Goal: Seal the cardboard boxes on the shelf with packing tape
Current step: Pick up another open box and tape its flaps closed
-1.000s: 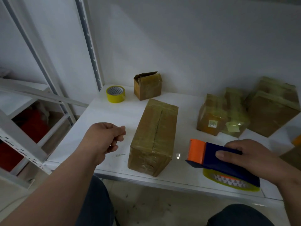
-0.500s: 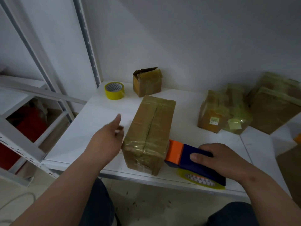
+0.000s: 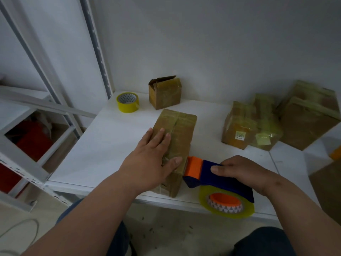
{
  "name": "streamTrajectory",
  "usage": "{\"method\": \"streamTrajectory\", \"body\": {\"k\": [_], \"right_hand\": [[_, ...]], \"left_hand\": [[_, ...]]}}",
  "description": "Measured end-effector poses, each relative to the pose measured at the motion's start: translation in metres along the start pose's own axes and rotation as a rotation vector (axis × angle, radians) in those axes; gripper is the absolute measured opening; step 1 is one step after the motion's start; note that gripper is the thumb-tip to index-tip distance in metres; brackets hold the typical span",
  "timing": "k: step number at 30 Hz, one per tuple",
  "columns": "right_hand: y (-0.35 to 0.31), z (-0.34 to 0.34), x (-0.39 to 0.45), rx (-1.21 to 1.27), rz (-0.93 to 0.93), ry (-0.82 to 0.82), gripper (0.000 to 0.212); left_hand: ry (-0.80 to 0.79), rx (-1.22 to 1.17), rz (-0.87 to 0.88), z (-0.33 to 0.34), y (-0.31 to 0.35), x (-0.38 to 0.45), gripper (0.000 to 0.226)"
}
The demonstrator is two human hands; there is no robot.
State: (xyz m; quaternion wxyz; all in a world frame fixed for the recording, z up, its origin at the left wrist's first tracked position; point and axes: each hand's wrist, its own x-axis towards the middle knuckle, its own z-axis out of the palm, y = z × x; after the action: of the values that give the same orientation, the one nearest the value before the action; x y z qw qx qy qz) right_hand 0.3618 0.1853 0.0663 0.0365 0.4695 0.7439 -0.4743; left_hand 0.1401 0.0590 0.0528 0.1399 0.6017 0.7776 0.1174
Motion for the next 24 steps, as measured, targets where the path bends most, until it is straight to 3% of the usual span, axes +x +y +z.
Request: {"method": "streamTrajectory", "body": {"k": [6,14,17,21,24], "right_hand": [[0.003,-0.006,0.005,0.279,0.212,-0.151,0.058],[0.000,-0.006,0.000,0.382,0.282,-0.200,0.054],[-0.002,-0.001,-0.009,0.295,0.216,-0.116,0.061],[0.002,0.010,-0.020,-0.020,0.029,0.106,0.047],[0.001,0.014,-0.024,-0.120,-0.004,0.160,0.047]], "left_hand": [[-0.016,0.012,-0.007,0.001,0.000,0.000,0.081],[-0.043,-0.004,-0.009,0.000,0.002,0.001,0.080],[-0.060,-0.016,-0.016,-0.003,0.003,0.001,0.079],[-0.061,-0.016,-0.020,-0.004,0.005,0.002,0.080],[-0.063,-0.014,-0.024,-0.003,0.004,0.002,0.080]]}}
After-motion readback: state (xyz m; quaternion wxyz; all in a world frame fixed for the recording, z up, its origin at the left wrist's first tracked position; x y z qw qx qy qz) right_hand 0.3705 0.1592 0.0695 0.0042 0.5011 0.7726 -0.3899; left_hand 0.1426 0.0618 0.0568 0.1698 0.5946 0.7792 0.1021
